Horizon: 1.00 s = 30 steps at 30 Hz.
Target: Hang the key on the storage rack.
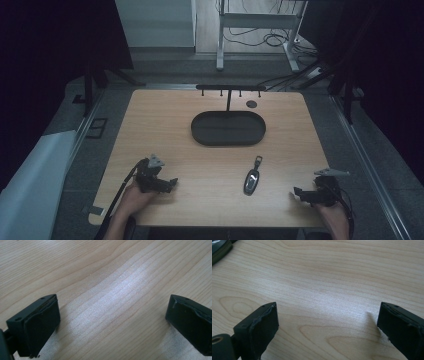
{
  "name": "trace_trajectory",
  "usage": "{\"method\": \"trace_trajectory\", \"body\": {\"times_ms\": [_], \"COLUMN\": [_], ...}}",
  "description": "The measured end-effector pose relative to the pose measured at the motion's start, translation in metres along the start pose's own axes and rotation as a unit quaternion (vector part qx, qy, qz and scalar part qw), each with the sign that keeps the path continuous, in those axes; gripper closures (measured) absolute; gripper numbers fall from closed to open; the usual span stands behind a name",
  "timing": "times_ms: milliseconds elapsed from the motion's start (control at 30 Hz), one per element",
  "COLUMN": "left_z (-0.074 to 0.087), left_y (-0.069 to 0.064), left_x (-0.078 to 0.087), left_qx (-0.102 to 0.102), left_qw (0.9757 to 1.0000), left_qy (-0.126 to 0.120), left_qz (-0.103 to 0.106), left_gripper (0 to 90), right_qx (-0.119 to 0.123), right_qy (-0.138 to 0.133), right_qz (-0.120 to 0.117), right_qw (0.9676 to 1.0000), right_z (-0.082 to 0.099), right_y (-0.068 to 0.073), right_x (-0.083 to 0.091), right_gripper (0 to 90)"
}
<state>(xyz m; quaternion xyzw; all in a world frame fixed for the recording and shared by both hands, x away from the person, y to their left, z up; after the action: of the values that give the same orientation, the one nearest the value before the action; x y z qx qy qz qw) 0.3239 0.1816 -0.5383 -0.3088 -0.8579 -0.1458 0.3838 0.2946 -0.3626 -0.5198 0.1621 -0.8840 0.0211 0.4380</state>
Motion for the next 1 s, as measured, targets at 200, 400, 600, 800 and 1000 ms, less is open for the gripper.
{"method": "trace_trajectory", "body": {"times_ms": [200, 400, 600, 800, 1000], "left_z": [0.000, 0.000, 0.000, 0.000, 0.000], "left_y": [0.000, 0.000, 0.000, 0.000, 0.000], "left_x": [0.000, 0.000, 0.000, 0.000, 0.000], "left_qx": [0.000, 0.000, 0.000, 0.000, 0.000], "left_qw": [1.0000, 1.0000, 1.0000, 1.0000, 1.0000], "left_qy": [0.000, 0.000, 0.000, 0.000, 0.000], "left_qz": [0.000, 0.000, 0.000, 0.000, 0.000], "left_gripper": [0.0, 0.0, 0.0, 0.0, 0.0], "right_qx": [-0.002, -0.001, 0.007, 0.014, 0.019], "right_qy": [-0.011, -0.011, -0.005, -0.001, 0.005], "right_qz": [-0.002, -0.003, -0.006, -0.008, -0.010], "right_qw": [0.9999, 0.9999, 0.9999, 0.9999, 0.9998], "right_z": [-0.001, -0.002, -0.004, -0.005, -0.007], "right_y": [0.000, 0.001, 0.004, 0.008, 0.013], "right_x": [0.004, 0.007, 0.007, 0.006, 0.005], "right_gripper": [6.3, 6.2, 5.9, 6.1, 6.9]}}
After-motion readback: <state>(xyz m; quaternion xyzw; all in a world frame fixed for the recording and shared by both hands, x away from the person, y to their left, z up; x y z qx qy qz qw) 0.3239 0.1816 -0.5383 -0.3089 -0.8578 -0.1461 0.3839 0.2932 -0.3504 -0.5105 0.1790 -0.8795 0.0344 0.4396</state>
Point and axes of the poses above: each handheld gripper's, and its own axes: x roughly backward along the jaws, z roughly out of its underside, y roughly to its left, the point moved 2 cm from there along -x, roughly forward along the jaws, and after that the axes turned 4 degrees about -x, right-handed, at the moved point
